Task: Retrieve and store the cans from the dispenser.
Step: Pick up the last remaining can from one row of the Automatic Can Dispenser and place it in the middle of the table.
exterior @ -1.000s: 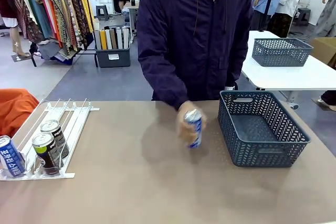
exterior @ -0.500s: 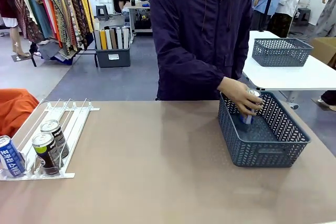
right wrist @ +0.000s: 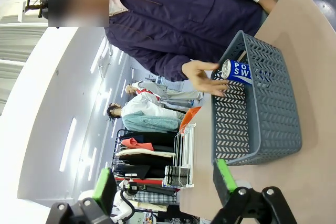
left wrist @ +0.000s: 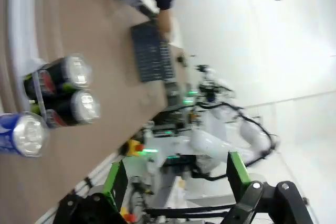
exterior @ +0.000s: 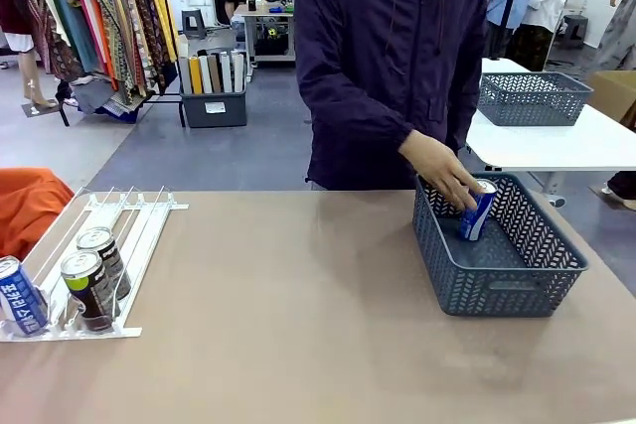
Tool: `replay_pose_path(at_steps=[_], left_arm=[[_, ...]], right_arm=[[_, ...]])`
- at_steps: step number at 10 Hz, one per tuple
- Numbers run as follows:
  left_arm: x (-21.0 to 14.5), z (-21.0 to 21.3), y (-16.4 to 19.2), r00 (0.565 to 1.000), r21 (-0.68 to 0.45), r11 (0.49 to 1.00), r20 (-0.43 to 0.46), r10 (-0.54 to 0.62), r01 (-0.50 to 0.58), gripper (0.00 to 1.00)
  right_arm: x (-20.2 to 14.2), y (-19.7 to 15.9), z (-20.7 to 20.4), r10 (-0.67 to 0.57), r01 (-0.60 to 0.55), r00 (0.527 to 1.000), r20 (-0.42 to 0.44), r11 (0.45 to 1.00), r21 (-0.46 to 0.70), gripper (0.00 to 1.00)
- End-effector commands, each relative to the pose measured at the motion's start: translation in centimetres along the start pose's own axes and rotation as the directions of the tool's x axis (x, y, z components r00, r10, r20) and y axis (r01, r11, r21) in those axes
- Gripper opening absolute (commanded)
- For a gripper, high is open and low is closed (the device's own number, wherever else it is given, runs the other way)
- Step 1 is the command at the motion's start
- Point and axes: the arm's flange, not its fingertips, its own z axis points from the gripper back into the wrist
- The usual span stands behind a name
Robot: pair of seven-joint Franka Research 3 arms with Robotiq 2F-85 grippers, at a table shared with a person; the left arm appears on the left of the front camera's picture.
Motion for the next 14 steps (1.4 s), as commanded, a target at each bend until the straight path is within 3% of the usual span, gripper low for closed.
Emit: replay_pose_path(at_steps=[1,3,4,7,11,14], left_arm=[[-1.2,-2.7,-1.0,0.996,0.379,0.925,0.056,-0.063,0.037,1.00],[-2.0,-5.1,-3.1,0.992,0.592,0.806,0.102,-0.073,-0.001,1.00],[-2.2,-6.4,-3.3,0.996,0.688,0.725,0.075,-0.041,-0.022,1.00],[-2.2,-11.1,-2.7,0.995,0.849,0.528,0.063,-0.081,-0.011,1.00],[-1.3,-12.9,-1.8,0.987,0.932,0.355,0.123,-0.104,-0.079,1.00],[-1.1,-13.5,-1.0,0.988,0.950,0.292,0.134,-0.070,-0.108,1.00]], right_arm=[[0.3,0.5,0.0,-0.005,0.005,1.000,0.003,1.000,0.006,1.00],[0.3,0.5,0.0,-0.005,0.005,1.000,0.003,1.000,0.006,1.00],[0.3,0.5,0.0,-0.005,0.005,1.000,0.003,1.000,0.006,1.00],[0.3,0.5,0.0,-0.005,0.005,1.000,0.003,1.000,0.006,1.00],[0.3,0.5,0.0,-0.005,0.005,1.000,0.003,1.000,0.006,1.00],[0.3,0.5,0.0,-0.005,0.005,1.000,0.003,1.000,0.006,1.00]])
